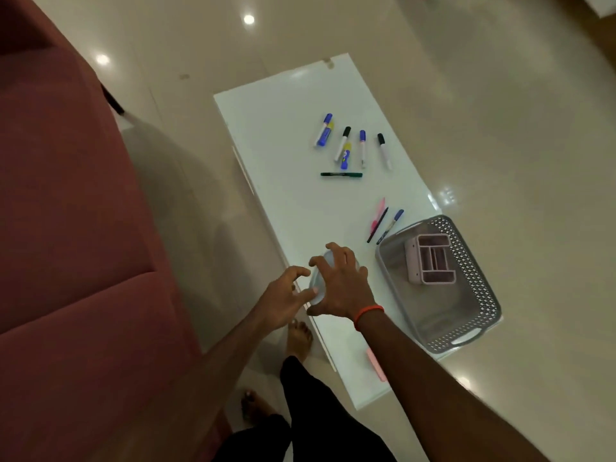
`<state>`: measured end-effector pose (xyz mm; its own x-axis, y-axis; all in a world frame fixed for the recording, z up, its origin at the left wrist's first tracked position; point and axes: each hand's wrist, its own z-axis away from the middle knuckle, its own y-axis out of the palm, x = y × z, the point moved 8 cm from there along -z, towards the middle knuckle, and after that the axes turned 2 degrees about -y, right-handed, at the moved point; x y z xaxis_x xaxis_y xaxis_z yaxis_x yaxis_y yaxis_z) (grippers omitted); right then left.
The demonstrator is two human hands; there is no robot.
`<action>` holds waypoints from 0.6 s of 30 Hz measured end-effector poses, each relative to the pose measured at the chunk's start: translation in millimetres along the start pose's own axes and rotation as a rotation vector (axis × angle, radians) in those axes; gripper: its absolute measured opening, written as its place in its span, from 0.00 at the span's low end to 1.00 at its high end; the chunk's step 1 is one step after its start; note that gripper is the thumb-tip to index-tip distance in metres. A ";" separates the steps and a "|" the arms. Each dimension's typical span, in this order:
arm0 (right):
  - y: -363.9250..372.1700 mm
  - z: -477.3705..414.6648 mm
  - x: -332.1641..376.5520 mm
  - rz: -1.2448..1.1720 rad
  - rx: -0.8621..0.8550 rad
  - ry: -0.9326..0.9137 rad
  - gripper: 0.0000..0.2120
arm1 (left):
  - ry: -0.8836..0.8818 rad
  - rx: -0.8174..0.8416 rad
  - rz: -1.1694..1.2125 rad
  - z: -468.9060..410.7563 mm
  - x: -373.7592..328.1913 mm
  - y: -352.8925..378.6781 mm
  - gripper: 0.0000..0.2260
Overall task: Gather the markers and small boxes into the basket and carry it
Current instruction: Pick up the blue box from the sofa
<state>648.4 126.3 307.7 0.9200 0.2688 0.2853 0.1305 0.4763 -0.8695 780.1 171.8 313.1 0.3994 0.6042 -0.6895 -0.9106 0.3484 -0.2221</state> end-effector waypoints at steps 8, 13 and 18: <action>84.7 -11.5 -85.1 -0.001 0.180 0.227 0.42 | -0.131 0.232 -0.357 21.5 43.2 16.0 0.09; 118.6 -19.3 -106.3 0.123 0.322 0.187 0.46 | -0.169 0.254 -0.587 9.7 75.4 0.3 0.16; 108.0 -30.1 -110.6 0.177 0.321 0.145 0.49 | -0.057 0.231 -0.557 -17.9 44.9 -1.5 0.19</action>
<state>571.9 122.8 170.1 0.9636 0.2601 0.0618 -0.1365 0.6772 -0.7231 797.5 185.6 270.1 0.8201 0.3214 -0.4734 -0.5191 0.7660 -0.3792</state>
